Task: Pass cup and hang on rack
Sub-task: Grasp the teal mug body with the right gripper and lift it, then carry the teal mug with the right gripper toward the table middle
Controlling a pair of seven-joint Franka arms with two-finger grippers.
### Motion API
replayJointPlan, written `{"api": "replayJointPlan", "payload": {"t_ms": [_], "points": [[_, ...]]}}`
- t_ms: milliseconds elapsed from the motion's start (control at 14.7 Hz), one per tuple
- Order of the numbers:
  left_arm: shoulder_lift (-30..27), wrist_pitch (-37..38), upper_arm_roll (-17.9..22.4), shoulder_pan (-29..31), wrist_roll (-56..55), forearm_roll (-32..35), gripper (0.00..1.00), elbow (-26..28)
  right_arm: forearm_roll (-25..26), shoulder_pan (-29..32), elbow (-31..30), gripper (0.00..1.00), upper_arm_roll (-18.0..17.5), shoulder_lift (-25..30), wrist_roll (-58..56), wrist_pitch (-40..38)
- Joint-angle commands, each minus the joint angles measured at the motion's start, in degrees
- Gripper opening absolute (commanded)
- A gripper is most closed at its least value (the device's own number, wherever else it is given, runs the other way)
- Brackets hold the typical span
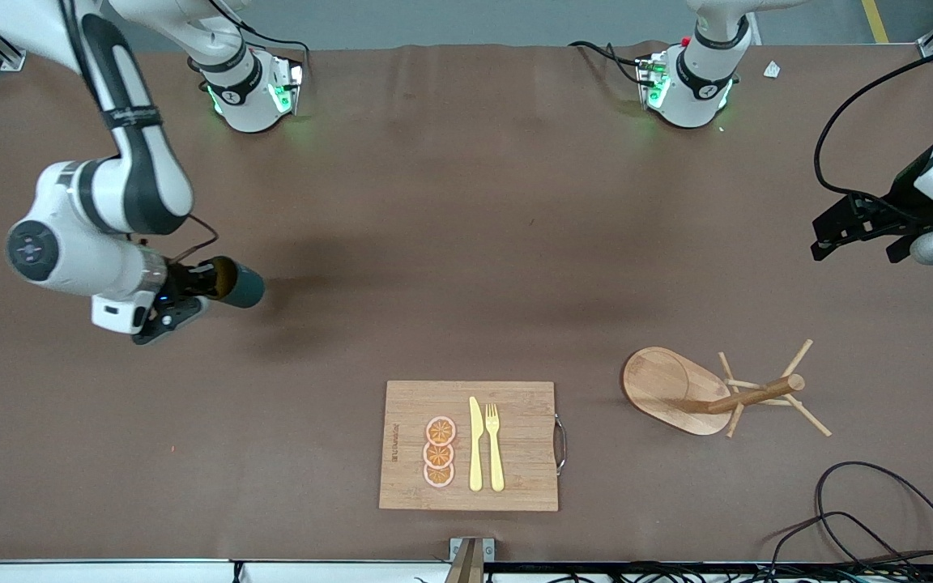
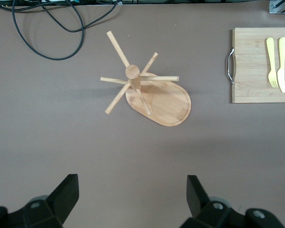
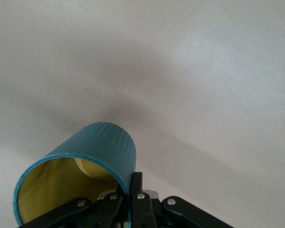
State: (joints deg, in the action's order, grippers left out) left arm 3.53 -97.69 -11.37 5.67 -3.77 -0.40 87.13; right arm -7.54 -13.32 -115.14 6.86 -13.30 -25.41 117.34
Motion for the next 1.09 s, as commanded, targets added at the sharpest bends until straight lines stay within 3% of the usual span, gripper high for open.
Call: {"api": "replayJointPlan", "payload": {"t_ms": [0,204,341,613,817,1022], "points": [[0.2,0.9,-0.1,0.0,0.6,0.0,1.0,-0.9,0.0,-8.0,0.5,0.0,0.3,0.6,7.8,0.3],[0.2,0.9,-0.1,0.0,0.6,0.0,1.0,-0.9,-0.5,-14.4,4.3,0.0,0.3,-0.6,10.4,1.0],[0.2,0.9,-0.1,0.1,0.7,0.0,1.0,-0.9,-0.4,-19.1,7.1,0.0,0.3,-3.4,19.4,2.4],[0.2,0.9,-0.1,0.1,0.6,0.0,1.0,-0.9,-0.3,-26.4,18.0,0.0,0.3,-13.2,34.4,2.4],[0.2,0.9,-0.1,0.1,0.7,0.0,1.0,-0.9,0.0,-30.0,26.7,0.0,0.3,-21.5,38.8,2.3],[0.2,0.9,-0.1,0.1,0.7,0.0,1.0,-0.9,0.2,-31.8,30.5,0.0,0.3,-25.4,40.4,2.4]]}}
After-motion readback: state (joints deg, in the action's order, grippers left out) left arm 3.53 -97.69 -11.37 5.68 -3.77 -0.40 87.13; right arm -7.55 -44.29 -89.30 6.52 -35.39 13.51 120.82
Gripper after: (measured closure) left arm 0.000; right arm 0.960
